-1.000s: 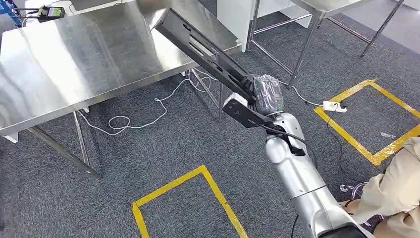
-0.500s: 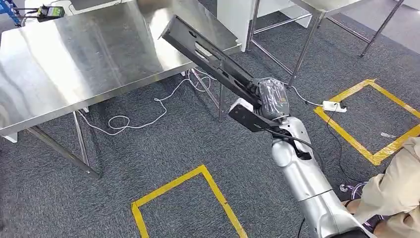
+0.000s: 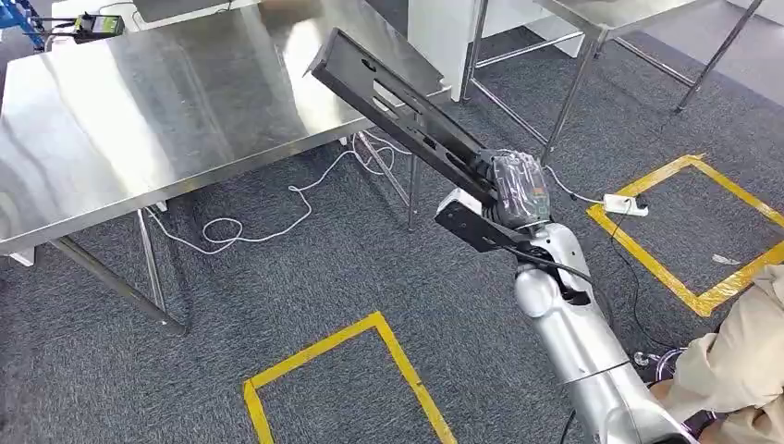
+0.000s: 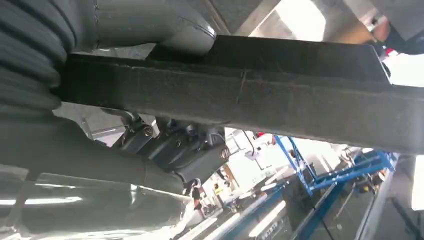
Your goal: Take the parts from the cabinet and place them on the table.
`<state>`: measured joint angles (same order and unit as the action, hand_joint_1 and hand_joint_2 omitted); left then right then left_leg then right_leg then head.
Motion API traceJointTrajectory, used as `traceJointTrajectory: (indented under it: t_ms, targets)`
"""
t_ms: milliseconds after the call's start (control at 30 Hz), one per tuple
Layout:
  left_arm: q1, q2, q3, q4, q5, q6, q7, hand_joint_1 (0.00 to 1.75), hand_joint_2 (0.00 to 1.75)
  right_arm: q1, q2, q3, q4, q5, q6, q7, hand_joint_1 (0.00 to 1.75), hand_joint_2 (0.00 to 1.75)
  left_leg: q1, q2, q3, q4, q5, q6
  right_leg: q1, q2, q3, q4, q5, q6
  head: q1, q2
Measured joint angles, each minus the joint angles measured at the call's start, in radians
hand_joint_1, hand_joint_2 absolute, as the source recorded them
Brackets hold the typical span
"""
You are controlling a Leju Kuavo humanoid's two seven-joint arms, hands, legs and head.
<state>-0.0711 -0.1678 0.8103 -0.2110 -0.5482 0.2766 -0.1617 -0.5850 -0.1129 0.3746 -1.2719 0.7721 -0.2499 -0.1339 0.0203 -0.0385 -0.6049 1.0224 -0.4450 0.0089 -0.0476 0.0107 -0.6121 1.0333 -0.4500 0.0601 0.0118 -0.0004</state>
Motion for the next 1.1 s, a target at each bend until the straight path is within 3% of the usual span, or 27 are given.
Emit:
traceJointTrajectory:
  t_ms: [67,100,133,167,267,300,333,367,433,467,500,533,600,633,667,700,767,800,833,867,933,967,1000,1033,1100]
  targets:
    - [0.001,0.000,0.000,0.000,-0.001,0.000,0.000,0.00,0.00,0.003,-0.002,0.000,-0.001,0.001,0.000,0.000,1.75,1.75,0.006,-0.001,0.001,-0.004,0.001,-0.002,0.009,-0.001,-0.001,0.005,-0.002,-0.016,-0.003,0.000]
    - [0.001,0.000,0.000,0.000,-0.001,0.000,0.000,0.00,0.00,0.003,-0.003,0.000,-0.001,0.001,0.000,0.000,1.75,1.75,0.012,-0.001,0.001,-0.002,-0.003,-0.006,0.006,-0.001,0.000,0.004,-0.002,-0.024,-0.005,0.000]
    - [0.001,0.000,0.001,0.000,-0.001,0.000,0.000,0.00,0.00,0.003,-0.002,0.000,-0.005,0.001,0.000,0.001,1.75,1.75,0.013,0.011,-0.001,0.011,-0.011,-0.010,0.005,-0.001,0.003,0.002,-0.002,-0.030,-0.004,0.000]
    - [0.000,0.000,0.002,0.000,-0.001,0.000,0.000,0.00,0.00,0.003,-0.003,0.000,-0.008,0.001,0.000,0.001,1.75,1.75,0.012,0.026,-0.019,0.052,-0.034,-0.012,0.007,-0.001,0.005,0.002,-0.004,-0.033,-0.006,0.000]
    - [-0.001,0.000,0.004,0.000,0.001,0.000,0.000,0.00,0.00,0.007,-0.002,0.001,-0.009,0.000,-0.001,0.001,1.75,1.75,0.011,0.035,-0.140,0.275,-0.128,-0.014,0.020,-0.004,0.008,0.003,-0.009,-0.047,-0.006,0.000]
    - [-0.001,0.000,0.004,0.000,0.001,0.000,0.000,0.00,0.00,0.010,-0.002,0.002,-0.009,0.000,0.000,0.001,1.75,1.75,0.011,0.035,-0.168,0.315,-0.132,-0.012,0.024,-0.004,0.008,0.003,-0.011,-0.049,-0.006,0.000]
    - [0.000,0.000,0.005,0.000,0.002,0.000,0.000,0.00,0.00,0.013,-0.002,0.003,-0.009,0.000,-0.001,0.001,1.75,1.75,0.009,0.035,-0.173,0.307,-0.111,-0.005,0.028,-0.005,0.011,0.003,-0.013,-0.052,-0.006,0.000]
    - [0.000,0.000,0.005,0.000,0.002,0.000,0.000,0.00,0.00,0.013,0.000,0.003,-0.009,0.000,0.000,0.001,1.75,1.75,0.005,0.035,-0.154,0.254,-0.070,0.005,0.032,-0.005,0.015,0.002,-0.015,-0.055,-0.007,0.000]
    - [0.000,0.000,0.005,0.000,0.002,0.000,0.000,0.00,0.00,0.011,0.003,0.004,-0.010,0.000,0.000,0.000,1.75,1.75,-0.009,0.036,-0.072,0.078,0.025,0.037,0.038,-0.004,0.027,0.001,-0.021,-0.061,-0.006,0.000]
    - [-0.001,0.003,0.006,0.000,0.002,0.001,0.000,0.00,0.00,0.011,0.004,0.004,-0.010,0.000,-0.001,0.000,1.75,1.75,-0.019,0.042,-0.047,0.031,0.024,0.054,0.037,-0.005,0.031,-0.001,-0.024,-0.059,-0.005,0.000]
    - [-0.003,0.003,0.007,0.000,0.002,0.001,0.000,0.00,0.00,0.010,0.003,0.004,-0.010,0.000,-0.001,0.000,1.75,1.75,-0.023,0.050,-0.043,0.021,0.022,0.053,0.048,-0.005,0.030,-0.002,-0.026,-0.056,-0.003,0.000]
    - [-0.004,0.003,0.009,0.000,0.002,0.001,0.000,0.00,0.00,0.011,0.004,0.005,-0.010,0.000,-0.001,0.000,1.75,1.75,-0.027,0.048,-0.044,0.022,0.020,0.056,0.040,-0.007,0.029,-0.003,-0.027,-0.051,-0.007,0.000]
    - [-0.004,0.003,0.013,0.000,0.003,0.002,0.000,0.00,0.00,0.011,0.005,0.006,-0.010,0.000,-0.001,0.000,1.75,1.75,-0.032,0.045,-0.040,0.011,0.021,0.060,0.040,-0.011,0.035,-0.011,-0.028,-0.043,-0.009,0.000]
    - [-0.004,0.003,0.014,0.000,0.003,0.002,0.000,0.00,0.00,0.012,0.005,0.006,-0.012,0.000,-0.001,0.000,1.75,1.75,-0.017,0.045,-0.020,-0.015,0.033,0.059,0.046,-0.013,0.029,-0.007,-0.034,-0.039,-0.007,0.000]
    - [-0.004,0.002,0.014,0.000,0.003,0.002,0.000,0.00,0.00,0.010,0.004,0.006,-0.012,0.000,-0.001,0.000,1.75,1.75,-0.020,0.043,-0.009,-0.026,0.035,0.054,0.042,-0.012,0.026,0.013,-0.041,-0.038,-0.005,0.000]
    - [-0.004,0.002,0.014,0.000,0.003,0.002,0.000,0.00,0.00,0.004,0.003,0.006,-0.012,0.000,-0.001,0.000,1.75,1.75,-0.020,0.042,-0.007,-0.027,0.034,0.057,0.042,-0.011,0.000,0.064,-0.064,-0.042,-0.004,0.000]
    - [-0.007,0.002,0.015,0.000,0.003,0.001,-0.001,0.00,0.00,0.005,0.004,0.006,-0.012,0.000,-0.001,0.000,1.75,1.75,-0.020,0.039,-0.004,-0.027,0.030,0.059,0.036,-0.011,-0.091,0.223,-0.121,-0.047,-0.005,0.000]
    - [-0.007,0.002,0.016,0.000,0.003,0.001,-0.001,0.00,0.00,0.008,0.003,0.006,-0.011,0.000,-0.001,0.000,1.75,1.75,-0.020,0.035,-0.004,-0.026,0.028,0.059,0.035,-0.011,-0.126,0.280,-0.131,-0.041,-0.003,0.000]
    - [-0.006,0.002,0.017,0.000,0.002,0.000,-0.001,0.00,0.00,0.011,0.003,0.007,-0.010,0.000,0.000,0.000,1.75,1.75,-0.019,0.032,-0.001,-0.025,0.026,0.056,0.032,-0.011,-0.135,0.282,-0.119,-0.031,-0.004,0.000]
    - [-0.006,0.001,0.017,0.000,0.002,-0.001,-0.001,0.00,0.00,0.011,0.003,0.007,-0.010,0.000,0.000,0.000,1.75,1.75,-0.017,0.028,0.001,-0.024,0.022,0.052,0.026,-0.011,-0.120,0.239,-0.090,-0.017,-0.004,0.000]
    - [-0.005,0.000,0.018,0.001,0.002,-0.003,-0.002,0.00,0.00,0.008,0.003,0.006,-0.010,0.000,0.000,0.000,1.75,1.75,-0.012,0.023,0.007,-0.015,0.011,0.040,0.015,-0.012,-0.042,0.065,-0.009,0.010,-0.004,0.000]
    - [-0.005,0.000,0.018,0.000,0.002,-0.003,-0.004,0.00,0.00,0.005,0.003,0.006,-0.009,0.000,-0.001,0.000,1.75,1.75,-0.014,0.022,0.005,-0.005,0.003,0.030,0.009,-0.013,-0.017,-0.004,0.009,0.013,-0.001,0.000]
    - [-0.006,0.001,0.018,0.000,0.002,-0.003,-0.005,0.00,0.00,0.003,0.005,0.007,-0.009,0.000,-0.001,0.000,1.75,1.75,-0.020,0.020,0.000,0.004,-0.006,0.021,0.019,-0.008,-0.002,-0.006,0.008,0.000,-0.001,0.000]
    - [-0.006,0.001,0.018,0.000,0.002,-0.003,-0.006,0.00,0.00,0.004,0.005,0.007,-0.009,-0.001,-0.001,0.000,1.75,1.75,-0.019,0.019,0.001,0.003,-0.006,0.020,0.018,-0.008,-0.005,-0.003,0.008,-0.012,-0.003,0.000]
    - [-0.005,0.000,0.018,0.001,0.001,-0.003,-0.006,0.00,0.00,0.006,0.003,0.006,-0.009,0.000,-0.002,0.000,1.75,1.75,-0.012,0.019,0.003,0.000,-0.007,0.014,0.026,-0.008,-0.005,-0.002,0.004,-0.024,-0.005,0.000]
